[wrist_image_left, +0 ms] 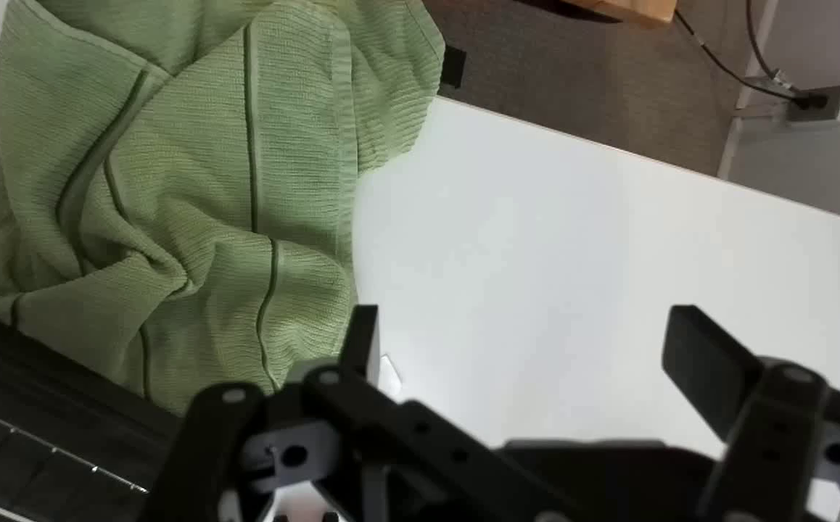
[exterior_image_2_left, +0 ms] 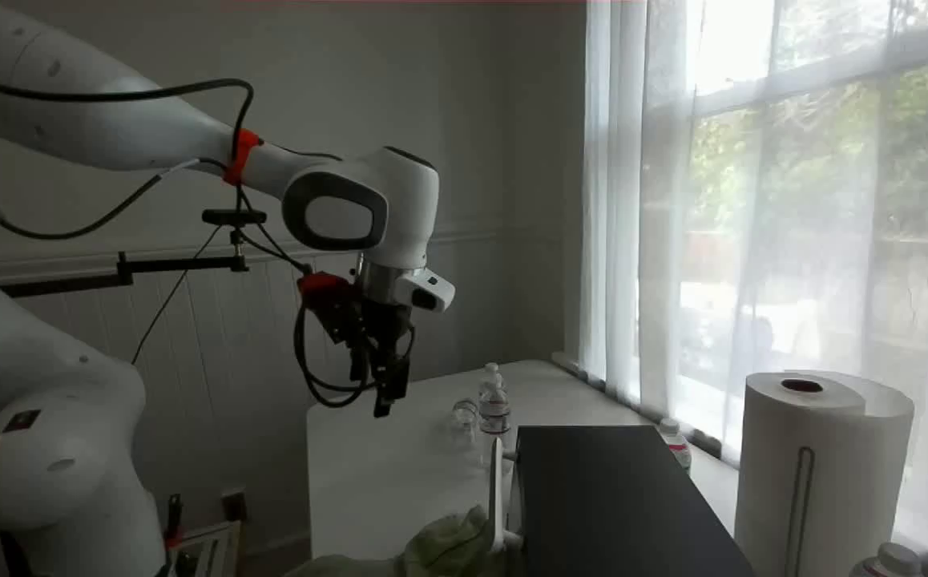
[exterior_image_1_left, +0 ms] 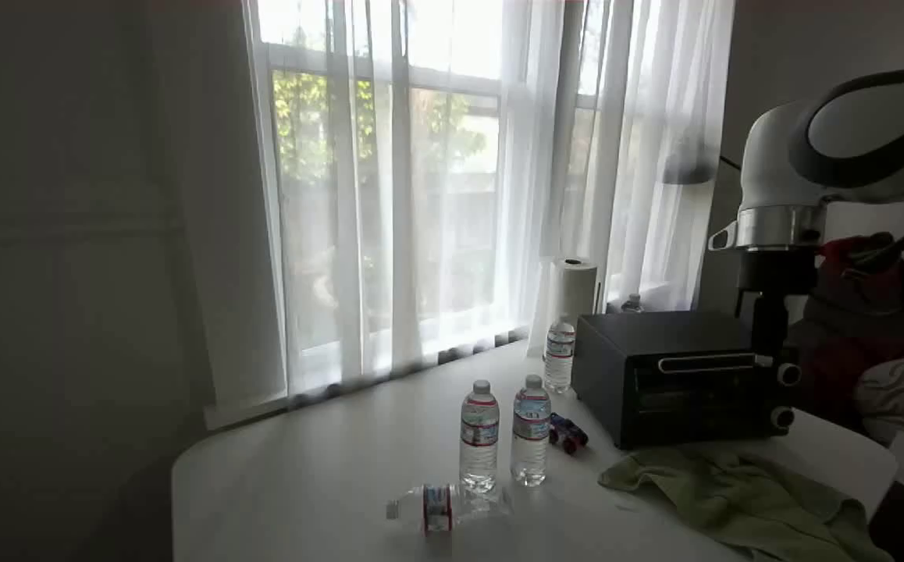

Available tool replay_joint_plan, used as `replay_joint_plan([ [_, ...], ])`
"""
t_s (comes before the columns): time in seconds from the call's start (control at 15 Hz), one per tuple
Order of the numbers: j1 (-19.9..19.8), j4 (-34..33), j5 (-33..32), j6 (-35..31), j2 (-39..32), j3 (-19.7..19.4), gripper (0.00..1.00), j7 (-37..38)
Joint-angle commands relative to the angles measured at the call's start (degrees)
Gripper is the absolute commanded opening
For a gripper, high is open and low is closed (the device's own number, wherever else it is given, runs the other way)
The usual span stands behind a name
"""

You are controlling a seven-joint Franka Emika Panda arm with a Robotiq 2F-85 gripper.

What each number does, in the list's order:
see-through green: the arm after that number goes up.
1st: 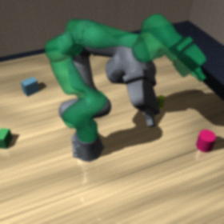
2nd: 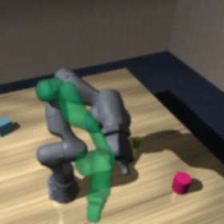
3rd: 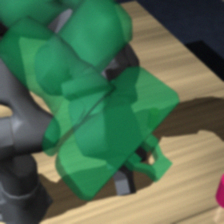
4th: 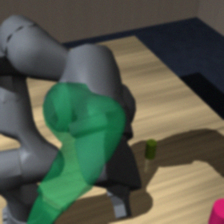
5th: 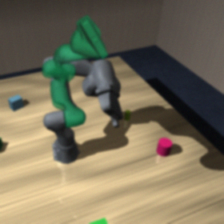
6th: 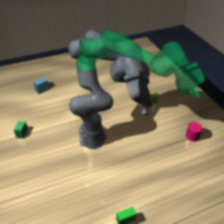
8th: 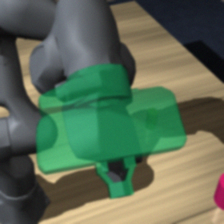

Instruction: Pull open the oven door

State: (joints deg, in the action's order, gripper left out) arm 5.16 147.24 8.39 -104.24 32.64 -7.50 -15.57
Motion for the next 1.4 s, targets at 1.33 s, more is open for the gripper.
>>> replay_joint_plan([
  [1.33, -6.8, -6.1, -1.9, 3.7, -3.1, -0.5, 1.00, 3.5],
])
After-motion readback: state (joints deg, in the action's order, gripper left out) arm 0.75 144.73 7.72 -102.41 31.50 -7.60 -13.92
